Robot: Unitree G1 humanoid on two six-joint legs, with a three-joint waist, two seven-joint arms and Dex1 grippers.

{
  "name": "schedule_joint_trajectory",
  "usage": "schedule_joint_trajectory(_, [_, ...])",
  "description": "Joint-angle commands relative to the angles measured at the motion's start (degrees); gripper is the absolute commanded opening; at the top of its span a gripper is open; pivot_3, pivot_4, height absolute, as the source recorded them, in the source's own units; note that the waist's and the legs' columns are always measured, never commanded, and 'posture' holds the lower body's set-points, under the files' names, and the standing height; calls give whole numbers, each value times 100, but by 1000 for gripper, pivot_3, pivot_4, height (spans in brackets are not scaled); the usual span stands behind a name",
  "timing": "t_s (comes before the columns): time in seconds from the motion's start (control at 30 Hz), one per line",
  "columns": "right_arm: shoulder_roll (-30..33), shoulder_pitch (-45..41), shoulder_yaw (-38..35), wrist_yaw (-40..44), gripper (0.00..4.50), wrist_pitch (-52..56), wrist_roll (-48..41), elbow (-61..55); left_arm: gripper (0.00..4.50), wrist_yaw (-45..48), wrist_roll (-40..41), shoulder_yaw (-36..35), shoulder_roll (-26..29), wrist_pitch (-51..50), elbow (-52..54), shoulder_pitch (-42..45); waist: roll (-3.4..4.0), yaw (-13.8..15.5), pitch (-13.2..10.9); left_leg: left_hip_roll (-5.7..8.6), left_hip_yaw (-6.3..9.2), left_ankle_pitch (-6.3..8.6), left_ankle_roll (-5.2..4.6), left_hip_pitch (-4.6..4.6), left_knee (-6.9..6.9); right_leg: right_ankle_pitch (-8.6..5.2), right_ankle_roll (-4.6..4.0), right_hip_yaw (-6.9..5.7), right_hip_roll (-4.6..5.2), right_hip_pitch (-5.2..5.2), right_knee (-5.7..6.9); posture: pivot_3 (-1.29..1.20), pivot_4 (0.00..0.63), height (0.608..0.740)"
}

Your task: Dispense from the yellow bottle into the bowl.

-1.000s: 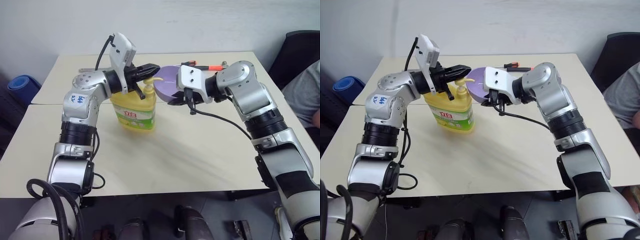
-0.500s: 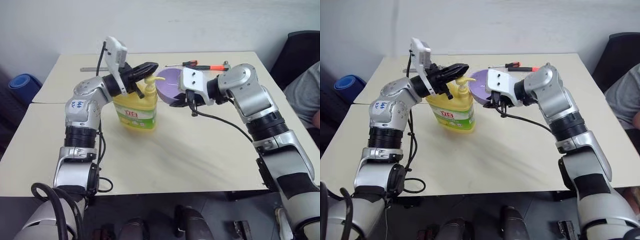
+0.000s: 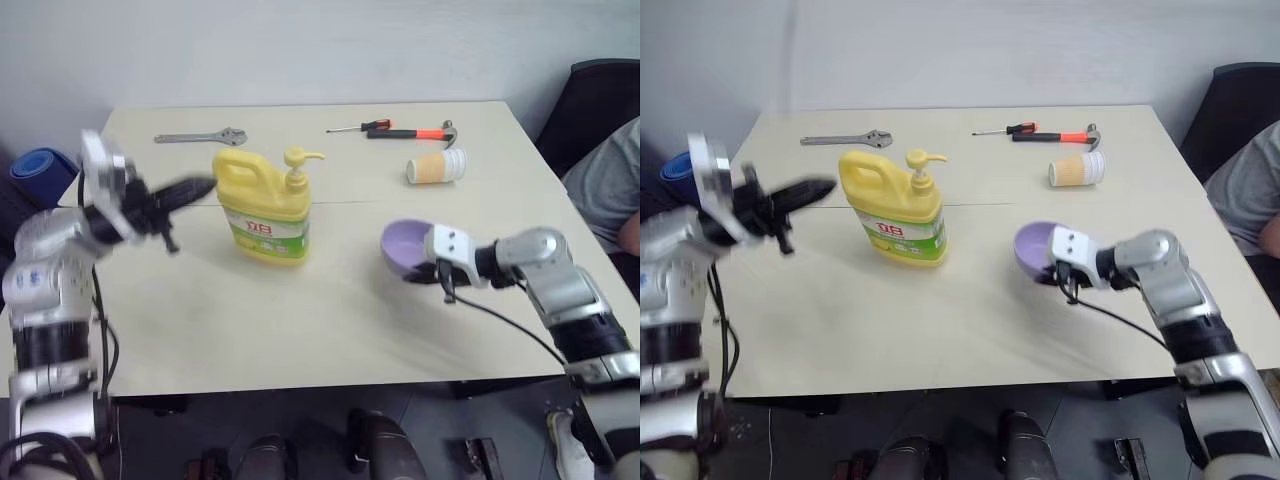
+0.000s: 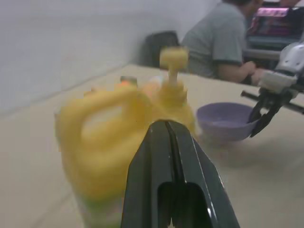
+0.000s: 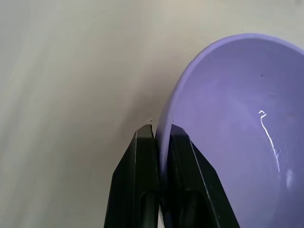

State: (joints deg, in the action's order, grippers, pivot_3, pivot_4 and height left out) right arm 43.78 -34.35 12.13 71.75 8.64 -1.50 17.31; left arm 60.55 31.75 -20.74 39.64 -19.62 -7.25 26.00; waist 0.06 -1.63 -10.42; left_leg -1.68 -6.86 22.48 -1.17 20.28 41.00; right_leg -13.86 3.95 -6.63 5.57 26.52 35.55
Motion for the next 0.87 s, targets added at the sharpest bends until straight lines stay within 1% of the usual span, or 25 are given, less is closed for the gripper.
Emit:
schedule_joint_trajectory(0.03, [25, 149, -389, -392, 0, -853, -34, 467, 7, 84, -227, -179, 79, 572, 721, -1138, -4, 0, -2, 0, 0, 0, 0, 1, 2, 0, 0, 0, 3, -1, -2, 0, 150, 740])
schedule_joint_trajectory(0.1, [-61, 220, -469, -569, 0, -1159, -59, 751, 7, 100, -449, -95, 38, 987, 727, -1561, -6, 23, -3, 2, -1, 1, -1, -9, 0, 0, 0, 2, 7, -9, -1, 0, 150, 740])
schedule_joint_trajectory(0.13, [-75, 288, -508, -499, 313, -1175, -162, 802, 1, 98, -541, -58, 21, 1163, 708, -1704, -6, 33, -3, 2, 3, 1, -1, -6, 3, 0, -1, 2, 8, -9, 0, 0, 150, 740])
schedule_joint_trajectory(0.2, [-86, 377, -601, -432, 991, -1373, -282, 844, 411, 29, -607, -58, -23, 1333, 709, -1910, -6, 62, -3, 1, 5, 2, -1, -6, 4, 0, -2, 9, 9, -9, 2, 0, 150, 740])
schedule_joint_trajectory(0.23, [-85, 440, -704, -424, 1203, -1657, -366, 821, 573, 10, -594, -73, -37, 1320, 779, -2097, -5, 61, -3, 0, 6, 2, -1, -7, 5, -1, -2, 11, 9, -9, 2, 0, 150, 740])
schedule_joint_trajectory(0.3, [-95, 507, -847, -473, 1859, -2085, -458, 809, 1134, -15, -589, -76, -40, 1357, 867, -2344, -4, 28, -2, 1, 0, 3, -1, -10, 0, 0, -2, 16, 12, -9, 1, 0, 150, 740])
schedule_joint_trajectory(0.33, [-113, 624, -1020, -401, 2232, -2327, -688, 697, 1449, -39, -583, -94, -49, 1370, 960, -2538, -4, 16, -2, 1, -2, 4, -3, -9, -4, -1, -2, 20, 15, -7, -2, 0, 150, 740])
schedule_joint_trajectory(0.37, [-131, 738, -1183, -400, 2427, -2570, -855, 594, 1662, -66, -598, -118, -57, 1417, 1035, -2713, -4, 8, -2, -1, -2, 5, -2, -9, -4, -1, -2, 19, 15, -7, -2, 0, 150, 740])
schedule_joint_trajectory(0.43, [-182, 1083, -1504, -166, 3126, -2952, -1388, 269, 2272, -216, -658, -204, -79, 1506, 1209, -3038, -4, 8, -3, -5, -2, 6, 0, -11, -6, -1, -2, 18, 15, -7, -4, 0, 150, 740])
schedule_joint_trajectory(0.47, [-170, 1255, -1573, -144, 3439, -3178, -1434, 212, 2571, -288, -708, -229, -105, 1589, 1270, -3182, -4, 11, -2, -7, -1, 6, 0, -9, -7, -1, -2, 19, 15, -8, -6, 0, 150, 740])
schedule_joint_trajectory(0.5, [-160, 1543, -1647, 82, 3838, -3355, -1643, 100, 2921, -370, -867, -197, -172, 1780, 1277, -3420, -5, 15, -2, -9, 0, 7, 1, -11, -7, -1, -2, 21, 16, -10, -9, 0, 150, 740])
schedule_joint_trajectory(0.53, [-219, 1811, -1738, 271, 4141, -3423, -1938, -48, 3177, -403, -964, -163, -246, 1959, 1279, -3634, -4, 28, -2, -9, 0, 8, 0, -12, -6, -1, -2, 22, 18, -12, -8, 0, 150, 740])
schedule_joint_trajectory(0.57, [-331, 2066, -1845, 408, 4470, -3385, -2295, -245, 3227, -416, -1037, -121, -310, 2112, 1284, -3826, -4, 37, 0, -7, 3, 9, -2, -12, -6, -1, -2, 23, 19, -15, -9, 0, 150, 740])
schedule_joint_trajectory(0.63, [-411, 2646, -1902, 453, 4493, -2855, -2789, -812, 3227, -497, -1198, -14, -389, 2304, 1265, -4080, -3, 36, 0, -9, 3, 17, -9, -21, -7, -1, -2, 30, 22, -29, -16, 0, 150, 740])
schedule_joint_trajectory(0.7, [-430, 3149, -1844, 638, 4493, -2791, -2937, -1137, 3227, -675, -1383, 83, -445, 2327, 1259, -4241, -4, 67, 0, -7, 3, 21, -15, -20, -4, -1, -2, 32, 34, -27, -14, 0, 150, 740])
schedule_joint_trajectory(0.77, [-491, 3433, -1809, 769, 4493, -3219, -2764, -1095, 3227, -947, -1510, 137, -550, 2268, 1334, -4341, -4, 95, 0, -6, 2, 24, -20, -30, 1, -1, -2, 32, 44, -36, -18, 0, 150, 740])
schedule_joint_trajectory(0.8, [-527, 3513, -1821, 728, 4493, -3305, -2684, -1016, 3227, -1008, -1508, 154, -606, 2307, 1396, -4380, -4, 105, -1, -6, 2, 27, -24, -49, 0, -1, -2, 31, 46, -56, -39, 0, 150, 740])
schedule_joint_trajectory(0.87, [-608, 3568, -1853, 706, 4493, -3622, -2553, -819, 3227, -1054, -1609, 204, -623, 2484, 1496, -4457, -3, 116, 0, -14, 1, 51, -21, -115, -12, -3, -6, 32, 45, -114, -56, 0, 150, 740])
